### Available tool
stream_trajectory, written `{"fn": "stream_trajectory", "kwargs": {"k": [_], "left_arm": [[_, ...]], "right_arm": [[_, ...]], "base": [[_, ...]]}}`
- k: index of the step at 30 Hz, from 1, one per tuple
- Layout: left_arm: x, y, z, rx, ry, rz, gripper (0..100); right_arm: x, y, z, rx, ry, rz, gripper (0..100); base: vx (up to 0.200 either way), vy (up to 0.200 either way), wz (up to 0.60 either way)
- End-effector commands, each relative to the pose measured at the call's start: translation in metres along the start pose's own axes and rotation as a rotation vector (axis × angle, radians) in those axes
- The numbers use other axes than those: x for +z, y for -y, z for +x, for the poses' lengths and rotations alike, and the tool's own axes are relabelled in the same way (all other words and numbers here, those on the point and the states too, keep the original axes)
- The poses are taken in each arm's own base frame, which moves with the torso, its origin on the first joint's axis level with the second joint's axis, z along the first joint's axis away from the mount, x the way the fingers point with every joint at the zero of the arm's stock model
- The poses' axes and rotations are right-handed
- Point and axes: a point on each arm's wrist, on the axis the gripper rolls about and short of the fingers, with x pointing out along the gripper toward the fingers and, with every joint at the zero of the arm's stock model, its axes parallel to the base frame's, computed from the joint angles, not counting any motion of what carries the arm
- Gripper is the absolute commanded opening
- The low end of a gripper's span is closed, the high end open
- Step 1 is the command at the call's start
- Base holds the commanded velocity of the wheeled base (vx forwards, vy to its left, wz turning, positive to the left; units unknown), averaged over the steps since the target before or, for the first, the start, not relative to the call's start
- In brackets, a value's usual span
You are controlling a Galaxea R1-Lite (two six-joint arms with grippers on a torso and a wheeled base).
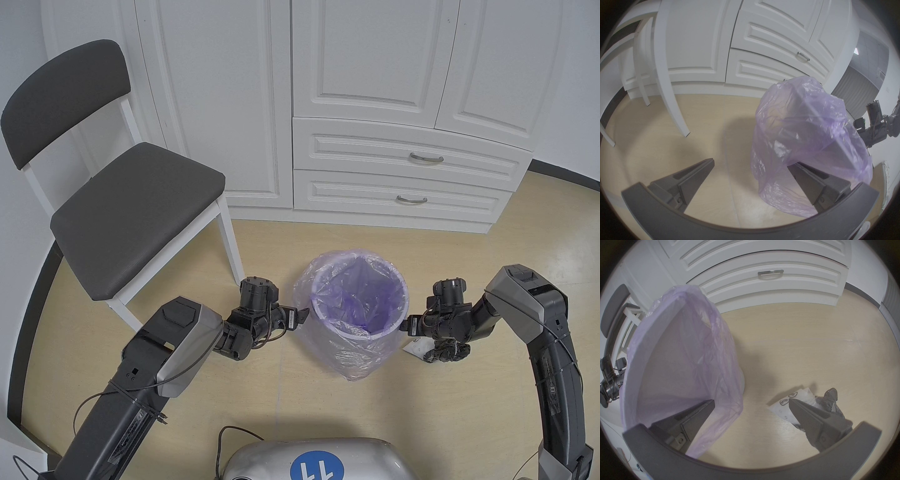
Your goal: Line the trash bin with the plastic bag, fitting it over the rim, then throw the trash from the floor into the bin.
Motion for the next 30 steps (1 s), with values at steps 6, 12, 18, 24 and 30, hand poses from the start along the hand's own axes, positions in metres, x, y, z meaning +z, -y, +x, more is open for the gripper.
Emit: {"fn": "stream_trajectory", "kwargs": {"k": [6, 12, 18, 24, 30], "left_arm": [[0.018, -0.023, -0.036, 0.040, -0.018, -0.019, 100], [0.014, -0.020, -0.063, 0.013, -0.035, -0.016, 100], [0.022, -0.011, -0.094, -0.048, -0.021, -0.012, 100], [0.023, -0.005, -0.114, -0.059, 0.014, -0.006, 100], [0.026, -0.002, -0.132, -0.062, 0.036, -0.004, 100]], "right_arm": [[0.004, -0.004, -0.013, 0.009, -0.013, -0.072, 100], [0.032, 0.014, -0.043, -0.006, 0.032, -0.073, 100], [0.059, 0.024, -0.065, -0.022, 0.088, -0.069, 100], [0.083, 0.020, -0.044, -0.004, 0.191, -0.049, 100], [0.078, -0.010, 0.007, 0.066, 0.248, 0.096, 100]], "base": [[0.000, 0.000, 0.00], [0.000, 0.000, 0.00], [0.000, 0.000, 0.00], [0.000, 0.000, 0.00], [0.000, 0.000, 0.00]]}}
